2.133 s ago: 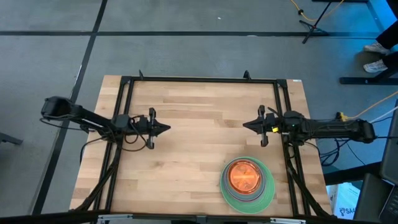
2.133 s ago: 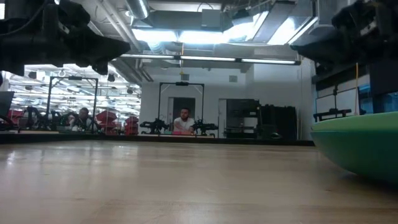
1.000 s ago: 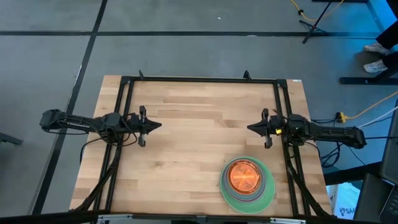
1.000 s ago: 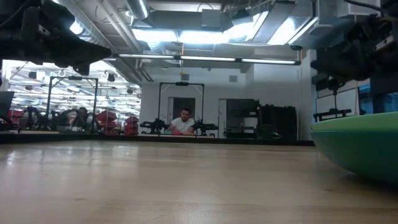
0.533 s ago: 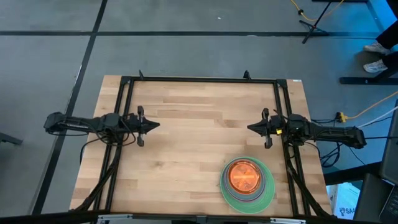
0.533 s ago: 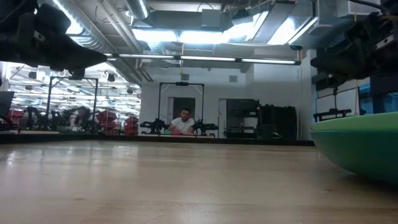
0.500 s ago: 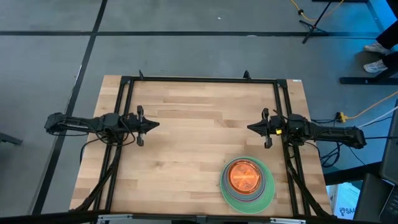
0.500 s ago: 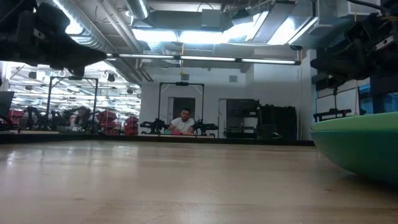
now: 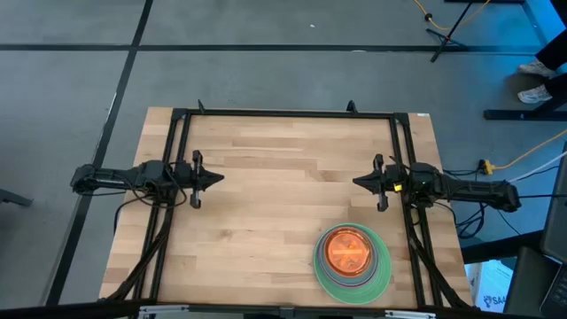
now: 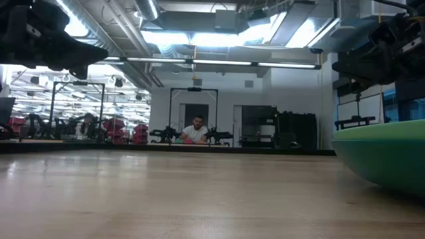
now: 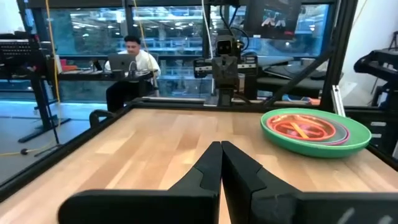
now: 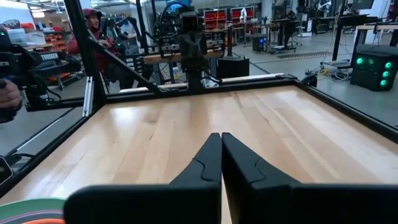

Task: Stack plastic plates
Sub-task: Return to Home Position

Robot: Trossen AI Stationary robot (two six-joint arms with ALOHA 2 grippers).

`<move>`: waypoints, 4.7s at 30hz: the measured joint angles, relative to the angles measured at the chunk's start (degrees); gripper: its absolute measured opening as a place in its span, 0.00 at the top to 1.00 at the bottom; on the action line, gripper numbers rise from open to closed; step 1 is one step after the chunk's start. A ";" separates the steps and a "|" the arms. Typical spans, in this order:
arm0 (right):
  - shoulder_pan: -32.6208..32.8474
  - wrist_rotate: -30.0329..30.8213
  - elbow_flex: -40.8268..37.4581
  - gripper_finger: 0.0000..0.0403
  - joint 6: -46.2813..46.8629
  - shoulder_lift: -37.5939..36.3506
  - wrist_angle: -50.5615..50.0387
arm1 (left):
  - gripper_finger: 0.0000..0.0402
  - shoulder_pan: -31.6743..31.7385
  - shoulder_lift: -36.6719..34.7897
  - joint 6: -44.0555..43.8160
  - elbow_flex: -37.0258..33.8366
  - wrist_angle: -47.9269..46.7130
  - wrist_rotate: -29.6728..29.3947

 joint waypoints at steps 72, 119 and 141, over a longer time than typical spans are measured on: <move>0.02 2.15 0.00 1.00 2.24 -3.29 -4.04 | 0.99 0.00 0.03 0.48 0.00 -0.28 1.64; 0.01 2.15 0.00 1.00 2.24 -3.29 -4.05 | 0.99 0.00 0.03 0.52 0.00 -0.28 1.65; 0.00 2.15 0.00 1.00 2.24 -3.29 -4.06 | 0.99 0.00 0.03 0.50 0.00 -0.27 1.65</move>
